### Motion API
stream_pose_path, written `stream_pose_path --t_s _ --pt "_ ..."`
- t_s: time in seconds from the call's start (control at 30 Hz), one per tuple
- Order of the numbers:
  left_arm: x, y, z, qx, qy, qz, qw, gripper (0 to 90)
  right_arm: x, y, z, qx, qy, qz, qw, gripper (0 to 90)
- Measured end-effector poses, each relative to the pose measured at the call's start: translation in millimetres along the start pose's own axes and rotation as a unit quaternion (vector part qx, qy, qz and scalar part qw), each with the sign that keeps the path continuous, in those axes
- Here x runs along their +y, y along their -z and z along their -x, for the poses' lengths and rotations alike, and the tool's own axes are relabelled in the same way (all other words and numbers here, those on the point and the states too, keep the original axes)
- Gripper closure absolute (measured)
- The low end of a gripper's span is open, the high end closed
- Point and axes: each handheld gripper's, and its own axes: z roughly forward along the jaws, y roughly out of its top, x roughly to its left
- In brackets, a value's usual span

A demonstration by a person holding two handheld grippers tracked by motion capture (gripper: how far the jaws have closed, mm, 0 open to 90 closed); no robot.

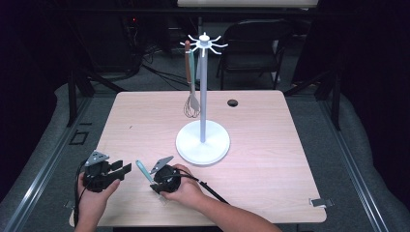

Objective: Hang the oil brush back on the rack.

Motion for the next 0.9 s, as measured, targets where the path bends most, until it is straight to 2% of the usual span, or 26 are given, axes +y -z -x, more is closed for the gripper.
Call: stream_pose_path --t_s 0.07,0.13,0.23,0.33,0.43,0.57,0.7,0.8,0.87,0.9 --pt "-0.3 0.7 -0.7 0.001 0.001 -0.001 1.0000 58.7 -0.9 -3.2 -1.7 -0.010 0.004 -0.006 0.9999 70.8" --pt "0.2 0.3 -0.8 -0.002 0.001 -0.001 1.0000 59.4 -1.2 -3.1 -2.5 -0.009 0.003 -0.005 0.9999 77.0" --pt "2.7 -2.8 0.9 -0.005 -0.001 -0.002 1.0000 59.9 -3.0 -0.5 -2.9 -0.018 0.000 -0.003 0.9998 79.9" --pt "7.5 -9.3 3.9 -0.016 -0.005 -0.004 0.9999 60.3 -7.3 5.9 3.3 -0.010 -0.015 -0.006 0.9998 81.8" --pt "13.4 -18.6 9.0 -0.027 -0.015 -0.007 0.9995 60.6 -17.6 16.8 10.4 -0.016 -0.021 -0.006 0.9996 82.7" --pt "23.2 -33.3 18.1 -0.049 -0.028 -0.012 0.9983 60.8 -40.1 40.9 21.6 -0.023 -0.022 -0.013 0.9994 83.0" --pt "32.5 -50.0 30.3 -0.072 -0.045 -0.014 0.9963 60.9 -70.9 71.5 31.8 -0.040 -0.042 -0.013 0.9982 83.0" --pt "38.9 -61.5 40.4 -0.088 -0.057 -0.020 0.9942 61.3 -92.9 95.5 37.6 -0.054 -0.048 -0.023 0.9971 82.9" --pt "41.4 -68.9 48.5 -0.090 -0.065 -0.015 0.9937 61.8 -105.6 110.7 40.0 -0.065 -0.050 -0.038 0.9959 82.9" --pt "43.5 -71.2 50.8 -0.103 -0.071 -0.023 0.9919 62.0 -111.7 116.0 40.3 -0.067 -0.056 -0.035 0.9956 82.9"
